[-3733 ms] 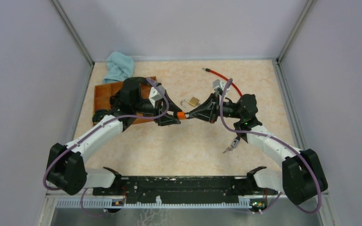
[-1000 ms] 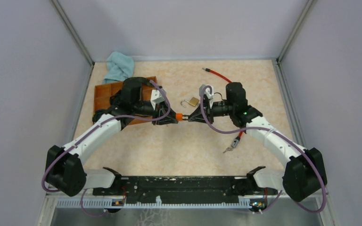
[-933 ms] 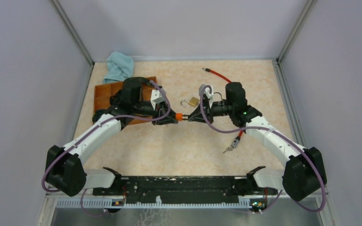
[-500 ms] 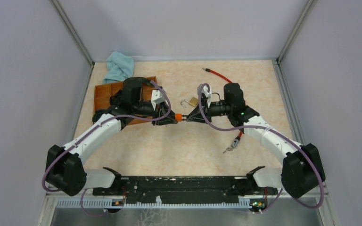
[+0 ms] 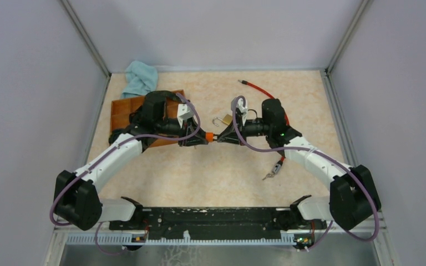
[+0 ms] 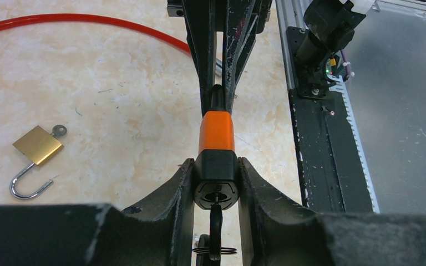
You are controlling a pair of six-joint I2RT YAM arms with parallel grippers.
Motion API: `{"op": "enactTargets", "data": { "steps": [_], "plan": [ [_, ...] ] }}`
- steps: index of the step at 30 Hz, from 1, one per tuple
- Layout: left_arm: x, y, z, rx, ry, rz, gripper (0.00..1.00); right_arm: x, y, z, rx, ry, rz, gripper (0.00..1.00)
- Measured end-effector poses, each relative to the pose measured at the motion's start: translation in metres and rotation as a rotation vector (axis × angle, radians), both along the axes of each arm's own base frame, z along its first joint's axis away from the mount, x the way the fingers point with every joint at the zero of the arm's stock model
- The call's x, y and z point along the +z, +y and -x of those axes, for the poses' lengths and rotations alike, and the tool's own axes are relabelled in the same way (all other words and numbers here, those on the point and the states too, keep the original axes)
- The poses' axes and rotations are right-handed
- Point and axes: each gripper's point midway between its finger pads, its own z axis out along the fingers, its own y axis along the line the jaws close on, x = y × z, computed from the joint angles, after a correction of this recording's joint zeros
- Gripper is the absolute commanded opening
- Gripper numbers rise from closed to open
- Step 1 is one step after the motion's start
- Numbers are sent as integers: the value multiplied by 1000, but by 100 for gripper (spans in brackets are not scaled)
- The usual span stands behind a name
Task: Lock with the key
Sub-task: Lock the lock.
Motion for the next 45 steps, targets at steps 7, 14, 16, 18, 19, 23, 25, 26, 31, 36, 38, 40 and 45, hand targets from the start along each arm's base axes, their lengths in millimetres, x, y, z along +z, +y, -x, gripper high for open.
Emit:
{"op": "enactTargets", "data": {
  "steps": [7,14,16,18,19,23,25,26,31,36,38,40,45],
  "plan": [
    [1,0,-1,2,-3,5,0,1,1,-1,-8,17,-5,0],
    [0,-1,-2,2,-5,6,0,0,1,-1,-12,29,-4,0],
    [0,-1,-2,2,-5,6,0,-1,1,-1,-13,32,-2,0],
    [-3,-1,-2,2,-3,6,0,-2,2,-1,-12,36,0,0],
    [-4,-1,-2,3,-1,6,0,-3,2,-1,-11,39,2,0],
    [-8,-1,-1,4,5,6,0,-7,3,-1,-10,51,10,0],
    [-12,0,0,4,14,3,0,-10,4,1,-11,62,21,0],
    [-13,0,0,3,18,0,0,-11,4,1,-12,66,25,0],
    [-17,0,2,2,29,-5,0,-16,5,3,-15,78,43,0],
    [-19,0,2,3,34,-7,0,-22,6,5,-19,89,62,0],
    [-19,0,2,2,35,-7,0,-25,7,6,-22,99,73,0],
    [-18,0,2,1,33,-6,0,-28,8,7,-24,107,81,0],
    [-14,-4,4,-16,10,10,0,-37,11,11,-16,140,107,0]
  ]
}}
